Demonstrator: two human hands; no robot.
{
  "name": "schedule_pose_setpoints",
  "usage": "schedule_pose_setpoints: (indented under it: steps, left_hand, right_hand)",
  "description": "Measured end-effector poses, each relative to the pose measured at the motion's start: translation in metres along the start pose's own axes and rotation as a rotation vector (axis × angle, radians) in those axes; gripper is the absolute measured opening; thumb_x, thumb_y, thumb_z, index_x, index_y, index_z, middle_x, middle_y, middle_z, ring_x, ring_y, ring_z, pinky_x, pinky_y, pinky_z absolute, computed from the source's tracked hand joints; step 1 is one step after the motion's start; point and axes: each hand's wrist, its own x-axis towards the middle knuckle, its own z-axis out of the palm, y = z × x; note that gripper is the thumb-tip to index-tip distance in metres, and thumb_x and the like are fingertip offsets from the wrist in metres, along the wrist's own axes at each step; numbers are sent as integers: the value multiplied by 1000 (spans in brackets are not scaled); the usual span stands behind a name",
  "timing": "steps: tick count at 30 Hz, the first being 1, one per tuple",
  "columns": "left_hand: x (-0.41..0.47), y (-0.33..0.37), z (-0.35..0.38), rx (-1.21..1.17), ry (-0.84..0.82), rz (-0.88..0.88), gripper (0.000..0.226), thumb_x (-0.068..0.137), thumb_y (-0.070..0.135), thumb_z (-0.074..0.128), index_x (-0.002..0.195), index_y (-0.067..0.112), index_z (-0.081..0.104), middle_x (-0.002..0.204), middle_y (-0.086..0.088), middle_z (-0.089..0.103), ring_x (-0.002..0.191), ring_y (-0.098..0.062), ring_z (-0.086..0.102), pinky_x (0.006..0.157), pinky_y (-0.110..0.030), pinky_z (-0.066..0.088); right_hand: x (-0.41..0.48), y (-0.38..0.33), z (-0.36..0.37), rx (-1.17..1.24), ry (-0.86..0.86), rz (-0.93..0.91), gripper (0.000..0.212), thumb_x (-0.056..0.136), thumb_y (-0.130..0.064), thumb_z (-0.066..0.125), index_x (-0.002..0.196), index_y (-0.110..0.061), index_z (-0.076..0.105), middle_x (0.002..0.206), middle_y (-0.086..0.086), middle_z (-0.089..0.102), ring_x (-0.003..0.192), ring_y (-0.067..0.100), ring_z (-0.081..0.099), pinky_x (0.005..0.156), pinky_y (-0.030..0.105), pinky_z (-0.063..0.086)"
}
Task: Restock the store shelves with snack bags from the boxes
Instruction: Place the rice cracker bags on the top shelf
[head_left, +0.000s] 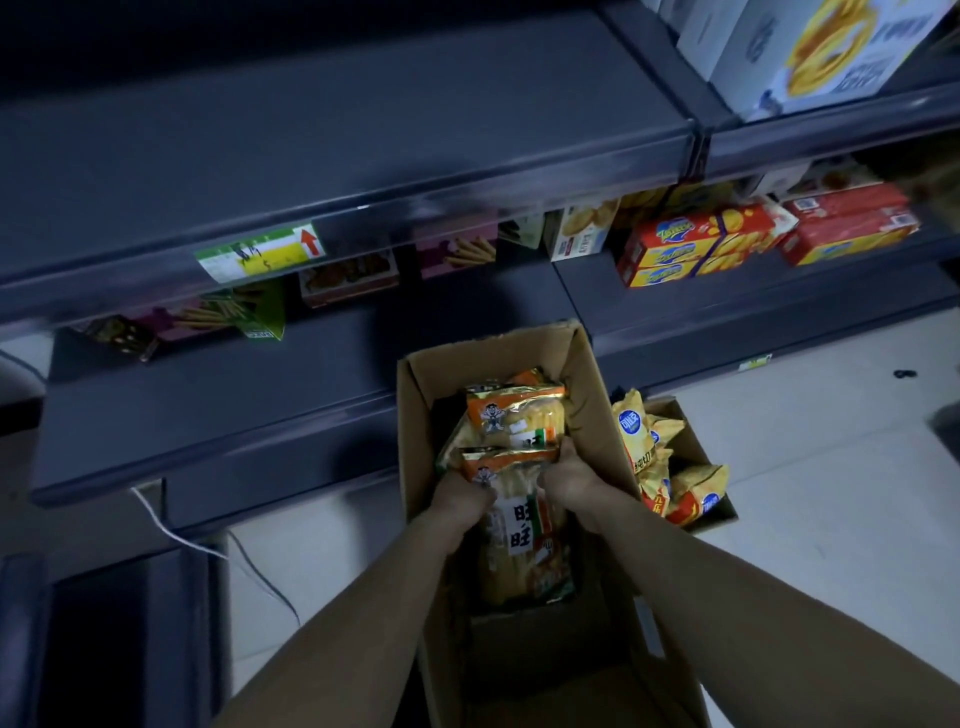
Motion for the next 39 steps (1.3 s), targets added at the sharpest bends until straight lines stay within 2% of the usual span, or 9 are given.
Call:
schedule_pose_setpoints:
  steps: [6,12,19,23,25,27,33,37,39]
  left_hand:
    - [2,6,-3,-7,24,40,31,92,8,55,122,10,54,124,-10,59,114,-26,55,83,-27,45]
    - [-32,39,-23,-18,37,156,18,90,18,60,107,20,54,107,-5,62,98,-22,59,84,-30,50]
    - [-128,101,-52,-73,122,347,19,88,9,61,104,17,55,112,-11,66,103,-27,63,94,-44,51]
    - [-203,147,-68,-74,149,574,20,87,4,61,84,23,54,100,-7,65,95,-24,62,93,-47,51]
    - [-240,170,-76,-89,165,708,26,86,0,60,76,22,53,91,-7,62,88,-22,58,92,-51,51]
    - [-277,191,-81,-100,169,815,25,86,-1,58,78,22,55,88,-4,63,87,-23,60,90,-50,51]
    - [-380,256,-97,-108,239,1134,17,88,5,60,101,15,54,101,-3,66,93,-20,64,87,-36,53]
    - [-429,297,-119,88,329,1291,34,84,13,68,113,12,51,102,0,61,85,-14,55,74,-25,46]
    - [-440,315,-136,144,389,1323,41,84,15,68,120,10,50,104,3,55,87,-11,50,73,-22,39]
  right_hand:
    - [3,-5,6,54,-4,-12,91,74,-32,68,148,-25,14,131,11,54,119,29,54,100,46,46]
    - [-38,-32,-14,-41,140,-108,52,91,-13,51,139,-13,32,126,12,56,114,29,56,93,35,49]
    - [-144,-91,-75,25,192,-425,27,84,-4,57,108,-15,56,87,3,61,76,15,58,54,18,43]
    - [-222,-121,-120,-58,115,-555,22,86,-6,63,102,-18,53,85,2,60,80,15,56,58,16,43]
    - [-254,-132,-140,-166,88,-582,27,83,-8,67,108,-14,60,98,8,68,88,18,62,73,25,51]
    - [-282,-144,-157,-197,79,-615,23,79,-9,72,102,-10,68,101,7,72,92,22,68,88,37,54]
    - [-378,-194,-203,-47,202,-826,20,83,-12,70,103,-8,67,98,5,74,86,20,70,80,36,56]
    - [-439,-237,-224,70,347,-1027,13,87,-11,66,100,-11,65,77,-8,71,59,1,64,48,12,46]
    - [-463,-263,-227,162,378,-1112,13,87,-9,65,100,-11,63,66,-11,71,48,-4,62,42,11,44]
